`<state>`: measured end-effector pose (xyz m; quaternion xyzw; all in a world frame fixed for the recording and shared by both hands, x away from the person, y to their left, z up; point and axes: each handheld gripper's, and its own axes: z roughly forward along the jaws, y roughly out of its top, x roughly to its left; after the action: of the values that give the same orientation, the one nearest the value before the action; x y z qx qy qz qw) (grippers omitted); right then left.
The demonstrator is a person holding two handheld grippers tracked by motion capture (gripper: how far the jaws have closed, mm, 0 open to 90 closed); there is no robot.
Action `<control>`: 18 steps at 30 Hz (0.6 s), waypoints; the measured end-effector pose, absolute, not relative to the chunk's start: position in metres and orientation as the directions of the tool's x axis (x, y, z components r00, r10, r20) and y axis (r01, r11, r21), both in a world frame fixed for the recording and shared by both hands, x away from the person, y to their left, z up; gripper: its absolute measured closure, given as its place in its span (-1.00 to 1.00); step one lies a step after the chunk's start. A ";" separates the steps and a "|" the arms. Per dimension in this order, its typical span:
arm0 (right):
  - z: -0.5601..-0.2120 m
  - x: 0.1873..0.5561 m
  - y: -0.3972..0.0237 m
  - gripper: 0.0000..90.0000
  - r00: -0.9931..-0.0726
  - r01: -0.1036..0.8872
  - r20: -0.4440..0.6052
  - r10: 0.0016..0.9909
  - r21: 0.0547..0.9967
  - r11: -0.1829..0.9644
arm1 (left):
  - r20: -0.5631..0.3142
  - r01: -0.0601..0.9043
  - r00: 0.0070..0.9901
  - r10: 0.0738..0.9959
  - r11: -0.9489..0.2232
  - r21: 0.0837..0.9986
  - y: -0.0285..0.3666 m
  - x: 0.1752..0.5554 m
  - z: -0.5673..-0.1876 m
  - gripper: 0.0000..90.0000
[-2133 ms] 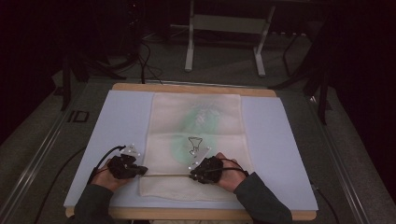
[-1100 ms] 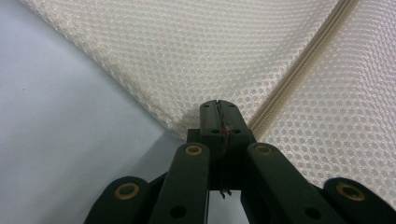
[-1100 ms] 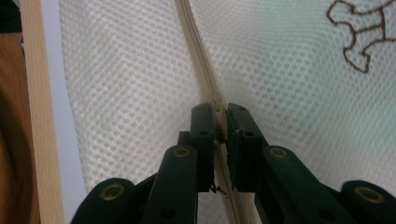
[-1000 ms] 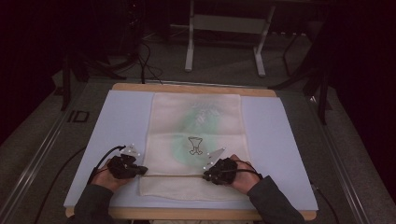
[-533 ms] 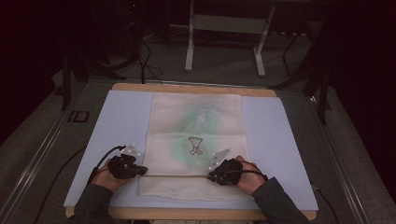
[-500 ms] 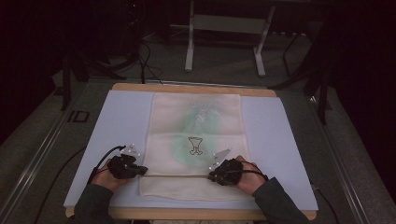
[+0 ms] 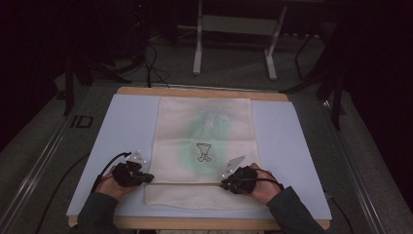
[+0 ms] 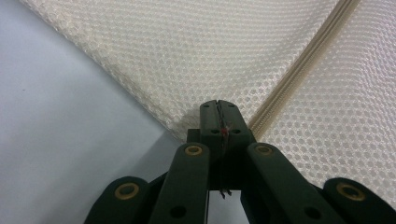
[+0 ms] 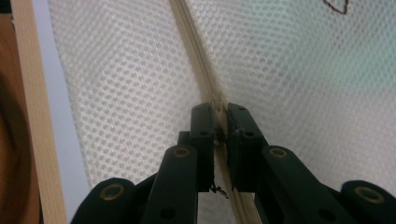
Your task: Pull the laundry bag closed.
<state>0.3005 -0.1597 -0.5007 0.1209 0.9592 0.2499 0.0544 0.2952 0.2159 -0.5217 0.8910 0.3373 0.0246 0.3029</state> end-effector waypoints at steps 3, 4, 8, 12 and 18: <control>-0.501 0.300 -0.164 0.83 -0.963 0.214 -0.040 0.267 0.492 0.844 | -0.160 0.586 0.772 0.616 -0.589 0.556 0.216 0.295 -0.522 1.00; -0.500 0.299 -0.165 0.83 -0.962 0.216 -0.040 0.269 0.491 0.844 | -0.160 0.586 0.771 0.616 -0.589 0.556 0.216 0.295 -0.522 1.00; -0.499 0.298 -0.168 0.83 -0.961 0.221 -0.041 0.275 0.489 0.844 | -0.159 0.586 0.771 0.616 -0.590 0.555 0.216 0.295 -0.522 1.00; -0.499 0.298 -0.172 0.83 -0.959 0.223 -0.045 0.279 0.487 0.845 | -0.157 0.585 0.772 0.616 -0.592 0.555 0.215 0.295 -0.522 1.00; -0.500 0.297 -0.182 0.82 -0.953 0.241 -0.044 0.299 0.486 0.840 | -0.160 0.587 0.771 0.617 -0.589 0.555 0.216 0.295 -0.522 1.00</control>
<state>0.2971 -0.1823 -0.4998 0.1412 0.9573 0.2451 0.0593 0.2952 0.2158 -0.5216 0.8911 0.3377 0.0244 0.3021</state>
